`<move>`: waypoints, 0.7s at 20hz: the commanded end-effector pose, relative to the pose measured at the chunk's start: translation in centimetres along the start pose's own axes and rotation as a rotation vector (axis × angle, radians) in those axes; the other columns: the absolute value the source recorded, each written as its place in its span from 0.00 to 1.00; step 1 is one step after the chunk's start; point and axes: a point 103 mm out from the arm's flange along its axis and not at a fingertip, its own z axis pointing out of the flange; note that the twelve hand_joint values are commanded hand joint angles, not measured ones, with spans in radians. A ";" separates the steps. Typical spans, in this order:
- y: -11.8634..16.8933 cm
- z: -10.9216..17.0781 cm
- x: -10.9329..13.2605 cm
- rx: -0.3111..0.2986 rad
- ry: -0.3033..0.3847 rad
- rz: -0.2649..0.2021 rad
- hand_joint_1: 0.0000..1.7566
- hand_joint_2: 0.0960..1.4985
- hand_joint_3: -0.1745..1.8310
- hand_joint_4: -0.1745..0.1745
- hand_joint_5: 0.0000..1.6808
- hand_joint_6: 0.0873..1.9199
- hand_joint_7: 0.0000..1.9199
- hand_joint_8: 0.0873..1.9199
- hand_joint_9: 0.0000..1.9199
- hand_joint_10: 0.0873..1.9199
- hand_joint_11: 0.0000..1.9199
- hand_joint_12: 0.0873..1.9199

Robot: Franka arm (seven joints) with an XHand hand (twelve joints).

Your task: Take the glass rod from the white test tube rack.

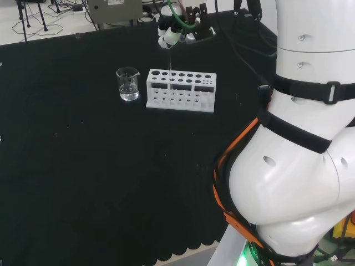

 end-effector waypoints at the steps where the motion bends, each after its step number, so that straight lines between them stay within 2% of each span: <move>1: 0.1 -0.3 0.5 -0.022 -0.001 -0.009 0.52 0.57 0.40 0.00 0.35 0.46 0.50 0.52 0.66 0.56 0.27 0.69; 14: 0.1 0.4 -0.5 -0.003 0.005 0.000 0.54 0.56 0.41 0.00 0.37 0.47 0.52 0.52 0.70 0.56 0.32 0.68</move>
